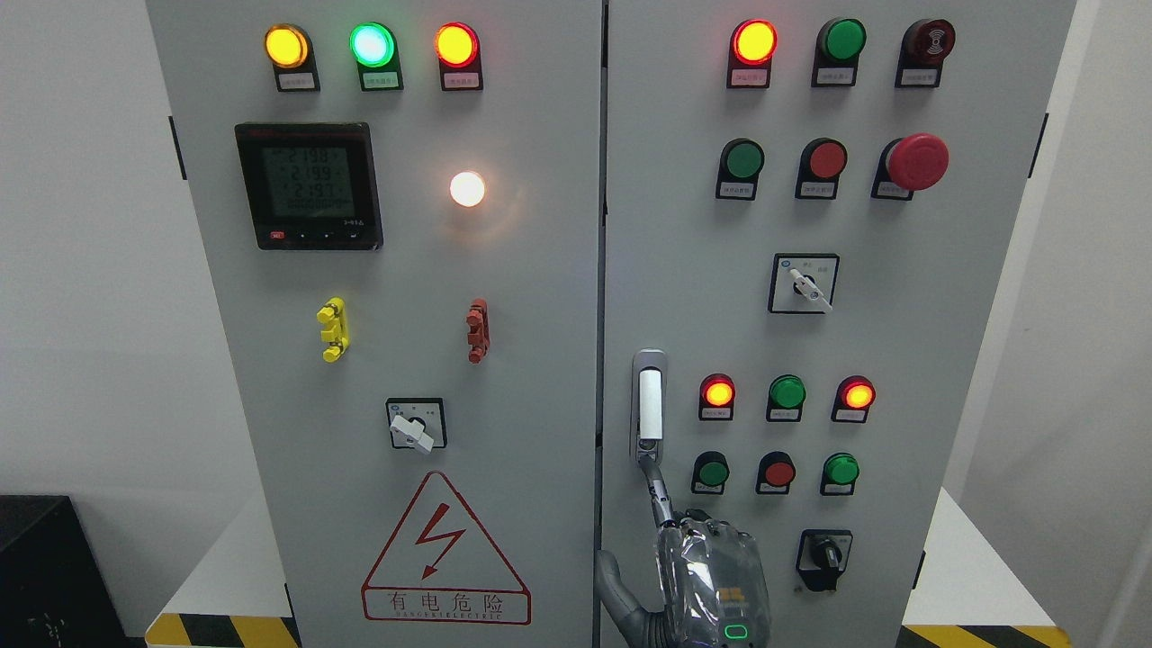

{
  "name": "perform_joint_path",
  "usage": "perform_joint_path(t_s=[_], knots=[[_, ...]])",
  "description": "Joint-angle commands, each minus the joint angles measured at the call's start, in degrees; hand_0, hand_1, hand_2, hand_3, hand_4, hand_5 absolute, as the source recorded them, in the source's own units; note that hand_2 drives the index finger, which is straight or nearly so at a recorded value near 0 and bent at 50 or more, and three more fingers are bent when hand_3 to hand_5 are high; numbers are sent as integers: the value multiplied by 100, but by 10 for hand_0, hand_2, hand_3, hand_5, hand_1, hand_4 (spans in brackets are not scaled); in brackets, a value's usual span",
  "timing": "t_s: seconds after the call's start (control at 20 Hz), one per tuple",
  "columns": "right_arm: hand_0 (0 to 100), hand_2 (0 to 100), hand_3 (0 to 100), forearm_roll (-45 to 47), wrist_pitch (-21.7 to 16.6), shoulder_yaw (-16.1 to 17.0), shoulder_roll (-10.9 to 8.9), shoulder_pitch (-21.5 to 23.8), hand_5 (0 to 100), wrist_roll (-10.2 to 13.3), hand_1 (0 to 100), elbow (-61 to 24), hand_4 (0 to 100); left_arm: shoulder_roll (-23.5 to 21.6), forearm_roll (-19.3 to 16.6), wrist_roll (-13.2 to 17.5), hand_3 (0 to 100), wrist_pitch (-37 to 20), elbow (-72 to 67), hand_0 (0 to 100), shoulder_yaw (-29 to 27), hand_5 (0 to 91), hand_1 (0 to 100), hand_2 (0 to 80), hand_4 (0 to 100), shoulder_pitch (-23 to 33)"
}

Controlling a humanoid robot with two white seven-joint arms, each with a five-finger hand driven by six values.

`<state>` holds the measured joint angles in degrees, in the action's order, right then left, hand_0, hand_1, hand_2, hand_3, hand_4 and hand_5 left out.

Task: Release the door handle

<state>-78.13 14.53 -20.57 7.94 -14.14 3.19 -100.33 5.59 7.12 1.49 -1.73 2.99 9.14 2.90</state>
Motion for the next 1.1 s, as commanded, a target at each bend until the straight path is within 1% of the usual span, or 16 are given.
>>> perform_joint_path(t_s=[0.0, 0.65, 0.8, 0.85, 0.9, 1.0, 1.05], knots=[[420, 0, 799, 0, -11, 0, -3, -1, 716, 6, 241, -232, 733, -6, 0, 0, 107, 15, 0, 0, 0, 0, 0, 44, 2, 0], [431, 0, 794, 26, -47, -9, -3, 8, 715, 59, 242, -364, 731, 3, 0, 0, 107, 15, 0, 0, 0, 0, 0, 45, 4, 0], [436, 75, 785, 26, -47, -17, -3, 8, 709, 59, 243, -434, 729, 3, 0, 0, 107, 15, 0, 0, 0, 0, 0, 45, 4, 0], [442, 143, 780, 26, -47, -9, -3, 17, 708, 59, 251, -452, 727, 3, 0, 0, 106, 15, 0, 0, 0, 0, 0, 45, 4, 0], [442, 153, 779, 26, -55, -9, -3, 26, 708, 59, 253, -487, 728, 3, 0, 0, 106, 15, 0, 0, 0, 0, 0, 45, 4, 0], [443, 226, 773, 35, -55, 0, -3, 96, 701, 59, 278, -566, 724, 3, 0, 0, 106, 6, 0, 0, 0, 0, 0, 45, 4, 0], [440, 225, 771, 35, -55, 9, -3, 105, 701, 59, 281, -592, 723, 3, 0, 0, 106, 15, 0, 0, 0, 0, 0, 45, 4, 0]])
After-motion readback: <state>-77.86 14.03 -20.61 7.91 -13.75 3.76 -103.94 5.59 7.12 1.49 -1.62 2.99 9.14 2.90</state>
